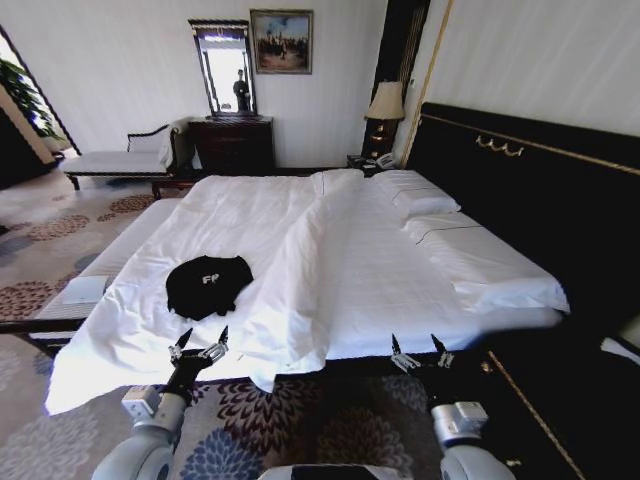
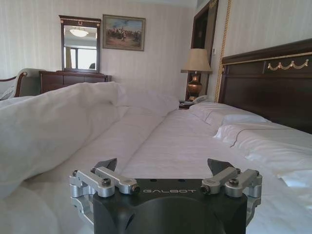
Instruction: Fold the clothes on the bed.
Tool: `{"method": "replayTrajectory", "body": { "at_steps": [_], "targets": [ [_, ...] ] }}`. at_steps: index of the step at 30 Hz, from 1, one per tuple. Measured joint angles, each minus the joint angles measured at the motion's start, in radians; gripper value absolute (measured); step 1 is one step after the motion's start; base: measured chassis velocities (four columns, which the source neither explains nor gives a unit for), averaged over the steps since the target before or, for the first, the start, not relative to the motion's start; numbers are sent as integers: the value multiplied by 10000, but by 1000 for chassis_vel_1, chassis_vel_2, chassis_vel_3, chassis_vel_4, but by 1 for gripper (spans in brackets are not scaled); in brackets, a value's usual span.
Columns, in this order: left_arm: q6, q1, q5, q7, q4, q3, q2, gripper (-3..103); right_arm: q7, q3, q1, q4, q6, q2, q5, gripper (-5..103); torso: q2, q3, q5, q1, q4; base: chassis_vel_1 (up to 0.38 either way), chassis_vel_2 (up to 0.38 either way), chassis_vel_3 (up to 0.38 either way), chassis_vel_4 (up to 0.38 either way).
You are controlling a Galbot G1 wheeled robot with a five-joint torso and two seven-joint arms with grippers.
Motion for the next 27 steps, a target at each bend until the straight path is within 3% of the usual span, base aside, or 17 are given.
{"method": "replayTrajectory", "body": {
  "at_steps": [15,27],
  "targets": [
    [-15,848,-562,363,-303,-403,285,100,84,-102,151,71,-254,-8,241,100,0,0,1,1,0,120,205,-120,-217],
    [-293,1076,-102,674,-313,-509,321,100,399,-248,724,329,-1366,-738,2078,100,0,-1,0,-1,-1,115,194,-130,-196]
  ]
}}
